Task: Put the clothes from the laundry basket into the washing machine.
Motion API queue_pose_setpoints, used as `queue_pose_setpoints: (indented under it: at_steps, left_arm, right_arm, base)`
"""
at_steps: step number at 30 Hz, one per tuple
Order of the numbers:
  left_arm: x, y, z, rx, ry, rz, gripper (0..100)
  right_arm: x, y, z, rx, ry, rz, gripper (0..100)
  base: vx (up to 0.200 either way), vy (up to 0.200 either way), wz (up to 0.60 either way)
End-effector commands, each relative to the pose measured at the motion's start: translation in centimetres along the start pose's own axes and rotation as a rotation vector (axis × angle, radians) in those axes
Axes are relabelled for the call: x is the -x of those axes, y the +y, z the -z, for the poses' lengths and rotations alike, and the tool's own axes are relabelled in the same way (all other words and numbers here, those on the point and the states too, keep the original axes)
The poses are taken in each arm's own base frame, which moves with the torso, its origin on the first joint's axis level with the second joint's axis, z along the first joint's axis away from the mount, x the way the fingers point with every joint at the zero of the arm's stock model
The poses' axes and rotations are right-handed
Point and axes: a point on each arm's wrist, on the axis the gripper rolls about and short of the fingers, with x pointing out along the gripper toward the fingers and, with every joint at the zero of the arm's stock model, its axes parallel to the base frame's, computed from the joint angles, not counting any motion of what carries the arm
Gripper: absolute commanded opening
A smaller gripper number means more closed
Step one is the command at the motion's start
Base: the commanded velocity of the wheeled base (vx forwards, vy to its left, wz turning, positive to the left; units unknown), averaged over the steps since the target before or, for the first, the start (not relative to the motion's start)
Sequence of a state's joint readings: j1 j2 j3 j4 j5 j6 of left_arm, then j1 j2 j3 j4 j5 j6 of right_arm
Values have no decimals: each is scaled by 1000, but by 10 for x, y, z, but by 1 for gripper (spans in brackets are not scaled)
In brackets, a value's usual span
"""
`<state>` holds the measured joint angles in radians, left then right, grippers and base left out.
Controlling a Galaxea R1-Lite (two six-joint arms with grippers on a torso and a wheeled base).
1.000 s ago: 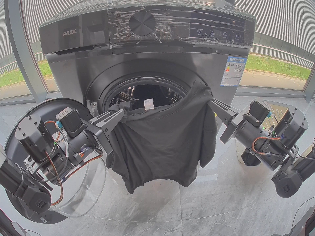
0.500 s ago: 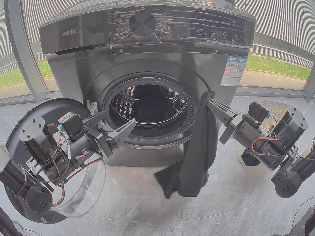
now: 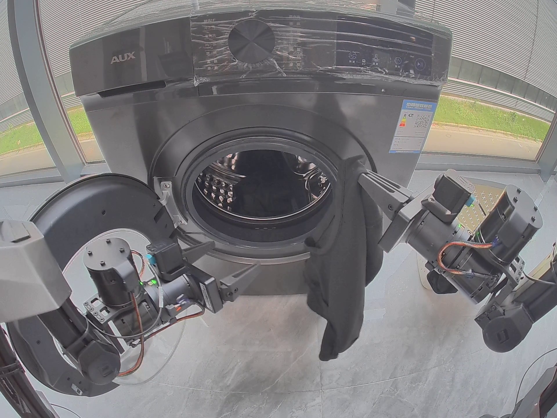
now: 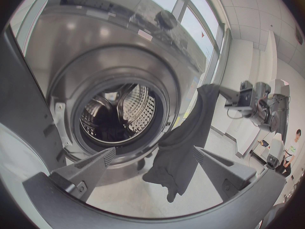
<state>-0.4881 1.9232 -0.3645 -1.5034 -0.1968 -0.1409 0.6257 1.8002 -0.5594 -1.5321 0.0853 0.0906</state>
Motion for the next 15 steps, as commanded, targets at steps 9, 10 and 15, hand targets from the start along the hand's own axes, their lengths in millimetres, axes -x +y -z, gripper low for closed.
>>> queue_pose_setpoints:
  at_steps: [9, 10, 15]
  left_arm:
    - [-33, -15, 43, -14, 119, 73, 100]
    - [-38, -13, 44, -26, 117, 73, 100]
    - [-49, -13, 51, -31, 119, 79, 100]
  right_arm:
    - [-16, 23, 1, -24, -29, -81, 0]
    - [-17, 26, 1, -26, -30, -89, 0]
    - [-20, 36, 6, -42, -23, -119, 0]
  base:
    - [0, 0, 0]
    - [0, 0, 0]
    - [0, 0, 0]
